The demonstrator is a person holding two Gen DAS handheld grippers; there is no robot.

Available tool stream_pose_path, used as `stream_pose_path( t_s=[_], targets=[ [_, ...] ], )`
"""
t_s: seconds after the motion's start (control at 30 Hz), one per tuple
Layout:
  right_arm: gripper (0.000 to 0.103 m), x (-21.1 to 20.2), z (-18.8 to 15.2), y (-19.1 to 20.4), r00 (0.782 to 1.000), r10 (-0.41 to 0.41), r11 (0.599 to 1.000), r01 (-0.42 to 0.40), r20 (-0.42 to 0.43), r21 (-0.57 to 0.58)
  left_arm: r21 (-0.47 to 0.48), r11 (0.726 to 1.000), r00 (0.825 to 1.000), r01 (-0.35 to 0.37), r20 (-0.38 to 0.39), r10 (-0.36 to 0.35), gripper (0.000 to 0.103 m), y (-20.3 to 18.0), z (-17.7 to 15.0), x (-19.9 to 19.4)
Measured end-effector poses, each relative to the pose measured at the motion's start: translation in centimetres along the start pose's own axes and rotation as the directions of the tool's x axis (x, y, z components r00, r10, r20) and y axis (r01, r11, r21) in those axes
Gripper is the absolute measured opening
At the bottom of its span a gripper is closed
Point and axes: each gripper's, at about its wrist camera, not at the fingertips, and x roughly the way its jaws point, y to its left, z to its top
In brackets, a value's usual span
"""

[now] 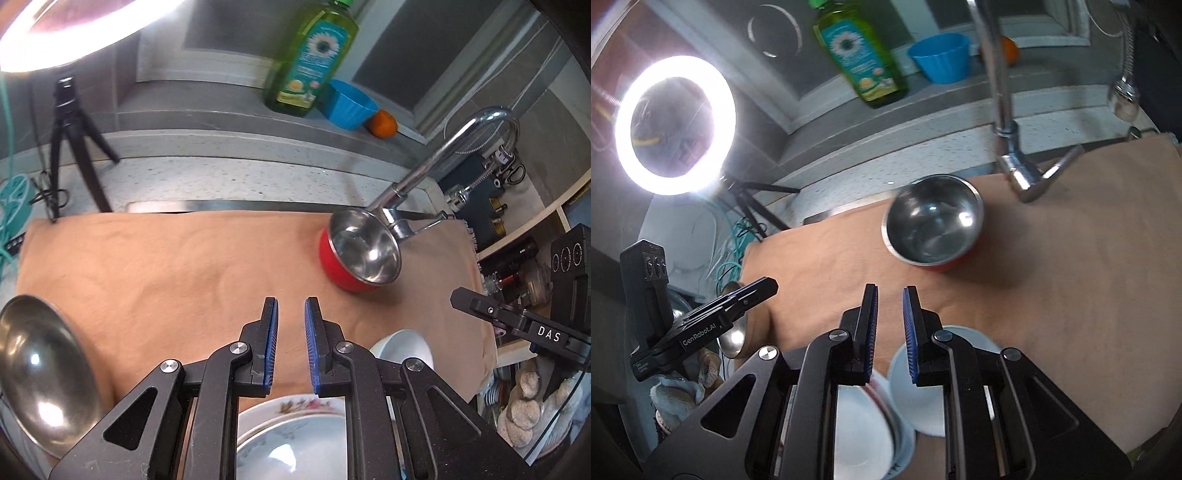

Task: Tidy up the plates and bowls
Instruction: 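Grasp the rim of the red-bottomed steel bowl with the left gripper, then lift the red-bottomed bowl and carry it to the plain steel bowl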

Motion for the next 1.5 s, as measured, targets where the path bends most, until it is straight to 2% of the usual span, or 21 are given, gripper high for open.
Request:
stream_pose_path(
  t_s=[0.13, 0.2, 0.37, 0.43, 0.7, 1.13, 1.27, 1.5],
  targets=[
    [0.016, 0.4, 0.6, -2.9, 1.0, -0.015, 0.998, 0.015, -0.011, 0.057, 0.012, 1.0, 0.999, 0.017, -0.033, -0.016, 0.013, -1.6, 1.0, 2.2],
    [0.02, 0.7, 0.9, -4.0, 0.999, -0.033, 0.996, 0.034, -0.009, 0.082, 0.02, 1.0, 0.999, 0.015, -0.042, -0.014, 0.013, -2.3, 1.5, 3.2],
    [0.022, 1.9, 1.9, -5.6, 0.999, -0.038, 0.994, 0.039, -0.021, 0.098, 0.007, 1.0, 0.997, 0.019, -0.077, -0.019, 0.014, -3.1, 2.8, 5.9],
    [0.023, 2.4, 2.4, -6.0, 0.999, -0.04, 0.994, 0.042, -0.022, 0.101, 0.001, 1.0, 0.996, 0.022, -0.089, -0.022, 0.019, -3.3, 3.3, 6.9],
    [0.025, 5.1, 4.4, -7.1, 0.999, -0.033, 0.992, 0.038, -0.043, 0.12, 0.011, 1.0, 0.994, -0.007, -0.113, 0.008, 0.019, -3.8, 4.9, 9.7],
    [0.025, 8.5, 5.5, -7.8, 0.995, -0.047, 0.99, 0.059, -0.092, 0.131, 0.014, 1.0, 0.989, 0.003, -0.145, -0.001, 0.017, -3.6, 5.2, 11.9],
    [0.014, 9.1, 5.4, -8.0, 0.993, -0.041, 0.989, 0.056, -0.109, 0.138, 0.02, 1.0, 0.989, 0.009, -0.149, -0.006, 0.009, -3.7, 5.1, 12.2],
    [0.012, 9.1, 5.1, -7.9, 0.993, -0.047, 0.989, 0.061, -0.105, 0.132, 0.031, 1.0, 0.99, 0.004, -0.139, 0.001, 0.009, -4.0, 4.7, 11.7]
  ],
)
